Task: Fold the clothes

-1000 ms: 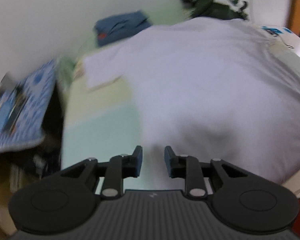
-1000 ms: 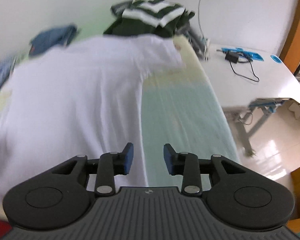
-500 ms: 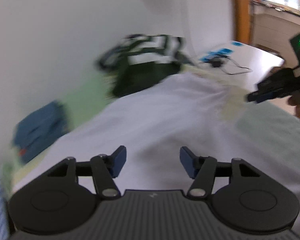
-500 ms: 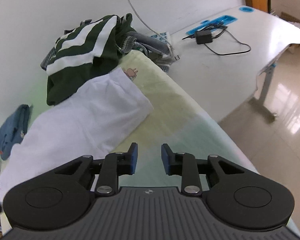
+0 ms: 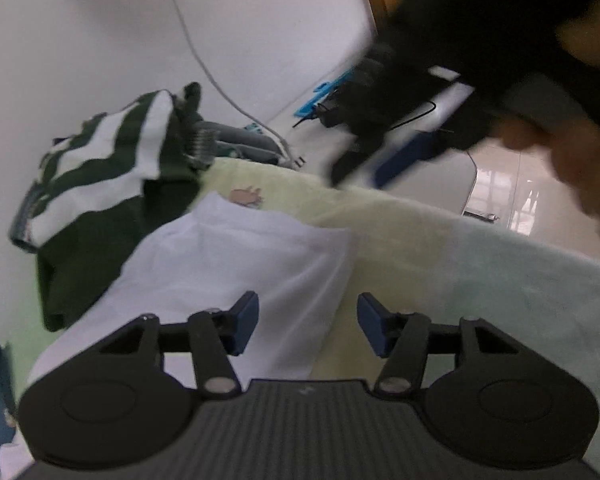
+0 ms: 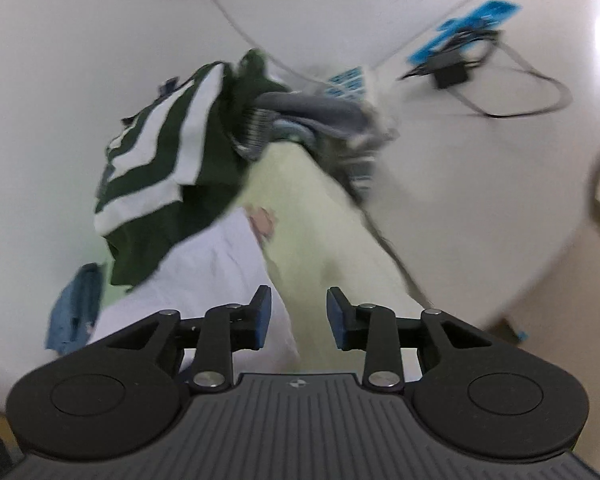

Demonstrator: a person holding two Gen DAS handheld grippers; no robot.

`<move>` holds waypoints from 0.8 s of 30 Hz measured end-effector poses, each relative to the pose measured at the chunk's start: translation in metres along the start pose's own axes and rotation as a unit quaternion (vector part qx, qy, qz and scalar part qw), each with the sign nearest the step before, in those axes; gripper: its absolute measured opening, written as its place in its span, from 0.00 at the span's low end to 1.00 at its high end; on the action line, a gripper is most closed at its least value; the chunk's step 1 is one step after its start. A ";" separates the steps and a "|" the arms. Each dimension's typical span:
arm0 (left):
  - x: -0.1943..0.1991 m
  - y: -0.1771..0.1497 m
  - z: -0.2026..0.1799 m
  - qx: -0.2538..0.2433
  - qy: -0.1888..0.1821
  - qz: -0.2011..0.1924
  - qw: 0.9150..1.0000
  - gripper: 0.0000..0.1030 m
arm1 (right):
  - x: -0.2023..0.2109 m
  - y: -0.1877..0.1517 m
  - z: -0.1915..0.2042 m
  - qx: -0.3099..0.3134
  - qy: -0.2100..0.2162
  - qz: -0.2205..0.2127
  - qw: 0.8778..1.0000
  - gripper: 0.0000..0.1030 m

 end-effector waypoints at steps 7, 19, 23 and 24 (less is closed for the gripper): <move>0.002 0.005 -0.014 -0.011 -0.008 -0.018 1.000 0.71 | -0.053 0.046 0.010 0.022 0.038 0.035 0.998 0.38; -0.016 0.011 0.001 0.053 -0.004 -0.006 0.999 0.17 | -0.118 0.054 0.037 0.125 0.107 0.059 0.985 0.36; -0.016 0.014 -0.010 0.053 0.010 -0.006 0.999 0.03 | -0.125 0.054 0.036 0.143 0.109 0.060 0.982 0.01; -0.015 0.015 -0.012 0.056 0.016 -0.007 0.998 0.02 | -0.123 0.055 0.035 0.140 0.110 0.058 0.982 0.01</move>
Point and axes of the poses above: each gripper's, at about its wrist camera, not at the fingertips, and x roughly against the way its jaws point, z to its left, y to its top, the point moved 3 cm from there along -x, roughly the way its jaws point, and after that the axes turned 3 degrees about -z, right-handed, at the moved point
